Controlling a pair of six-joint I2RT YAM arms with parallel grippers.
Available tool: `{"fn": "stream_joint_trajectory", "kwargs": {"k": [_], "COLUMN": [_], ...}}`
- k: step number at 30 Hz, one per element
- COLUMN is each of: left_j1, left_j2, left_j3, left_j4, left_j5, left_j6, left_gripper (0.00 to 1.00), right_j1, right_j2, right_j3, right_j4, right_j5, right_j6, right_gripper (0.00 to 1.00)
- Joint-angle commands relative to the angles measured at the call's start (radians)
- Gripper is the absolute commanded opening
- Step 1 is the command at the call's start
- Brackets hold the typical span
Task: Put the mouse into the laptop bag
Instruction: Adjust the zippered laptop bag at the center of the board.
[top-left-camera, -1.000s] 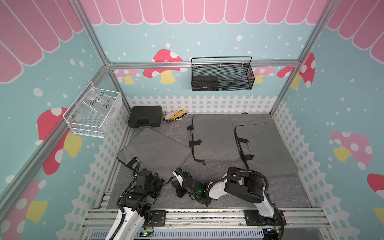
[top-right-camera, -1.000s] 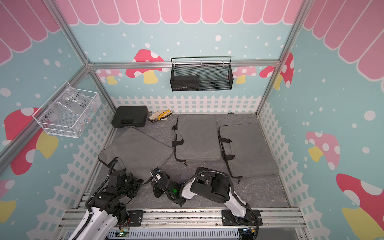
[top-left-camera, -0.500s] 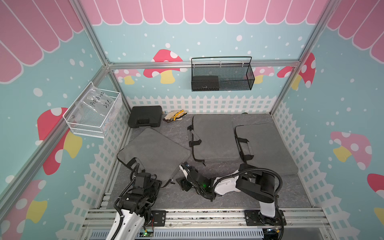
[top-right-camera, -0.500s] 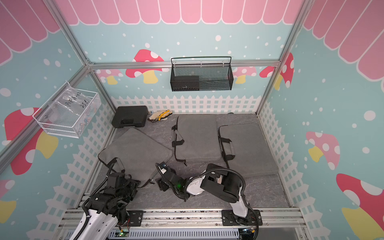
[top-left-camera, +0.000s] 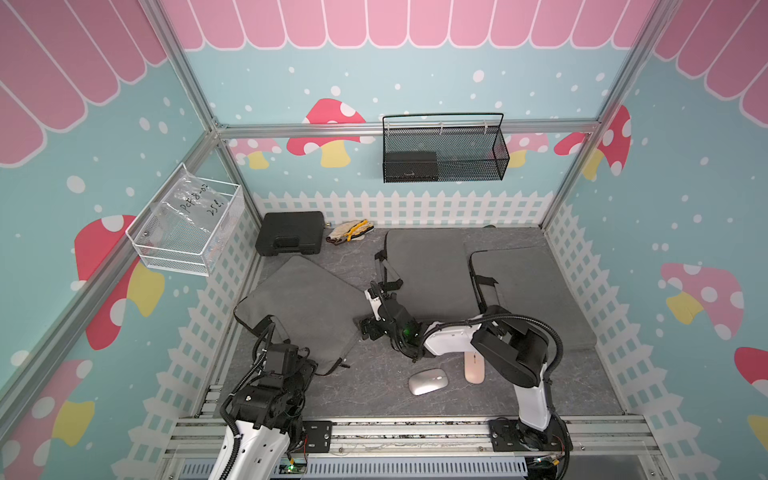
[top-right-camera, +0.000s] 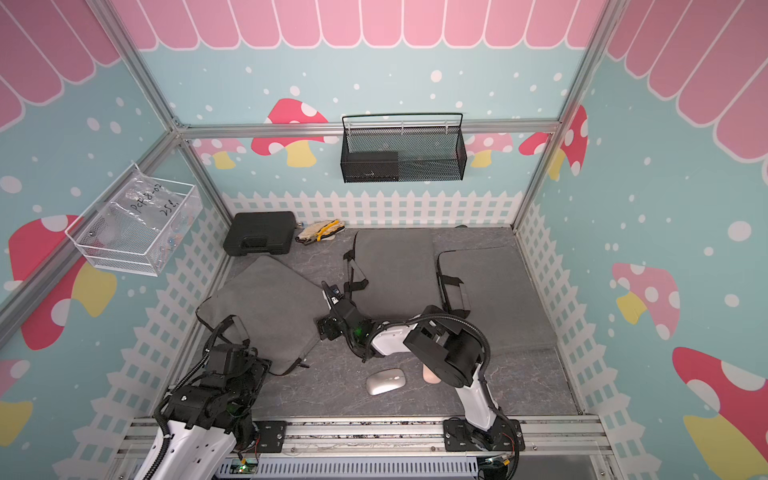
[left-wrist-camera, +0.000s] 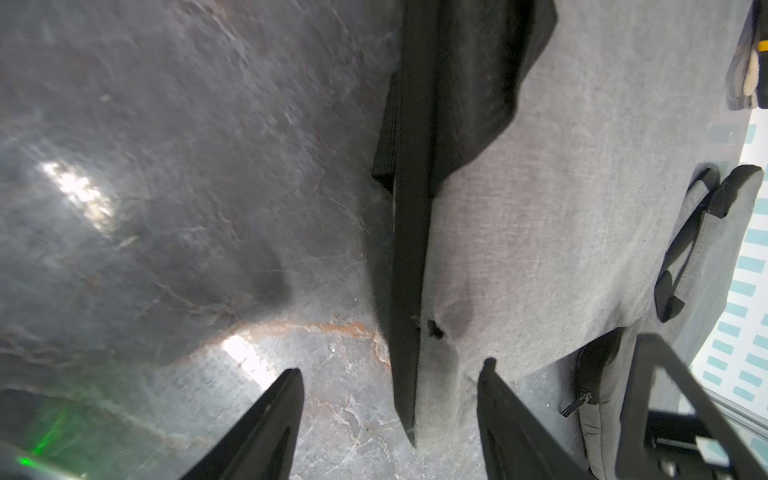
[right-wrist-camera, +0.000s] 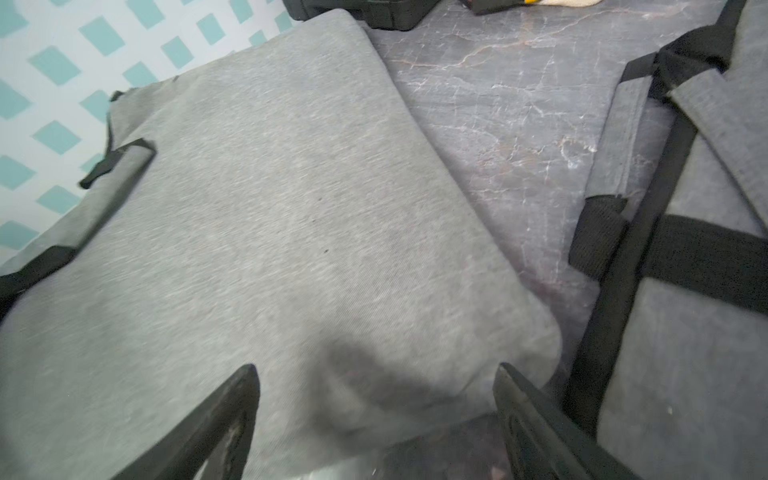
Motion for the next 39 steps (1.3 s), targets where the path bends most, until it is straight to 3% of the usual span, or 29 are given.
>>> {"fn": "stream_joint_trajectory", "kwargs": {"k": [1, 11, 14, 19, 22, 30, 39], "left_j1": [0.009, 0.014, 0.016, 0.020, 0.026, 0.039, 0.064], "left_j2": [-0.002, 0.017, 0.037, 0.085, 0.111, 0.229, 0.313], "left_j3": [0.029, 0.044, 0.031, 0.002, -0.003, 0.023, 0.063], "left_j4": [-0.026, 0.001, 0.036, 0.102, 0.146, 0.207, 0.215], "left_j5": [-0.033, -0.053, -0.044, -0.040, -0.057, -0.094, -0.137], "left_j6": [0.028, 0.065, 0.066, 0.078, 0.107, 0.171, 0.231], "left_gripper": [0.70, 0.71, 0.71, 0.71, 0.72, 0.73, 0.73], "right_j1": [-0.036, -0.088, -0.085, -0.062, -0.035, 0.095, 0.272], "right_j2": [0.066, 0.181, 0.198, 0.153, 0.085, -0.120, -0.179], "right_j3": [0.086, 0.243, 0.234, 0.146, 0.058, -0.194, -0.339], "right_j4": [-0.103, -0.228, -0.228, -0.186, -0.146, -0.073, 0.058], "right_j5": [-0.011, -0.016, -0.080, -0.127, -0.114, -0.027, -0.024], "right_j6": [-0.044, -0.085, -0.070, -0.044, -0.026, 0.062, 0.187], "right_gripper": [0.90, 0.90, 0.76, 0.34, 0.23, 0.15, 0.15]}}
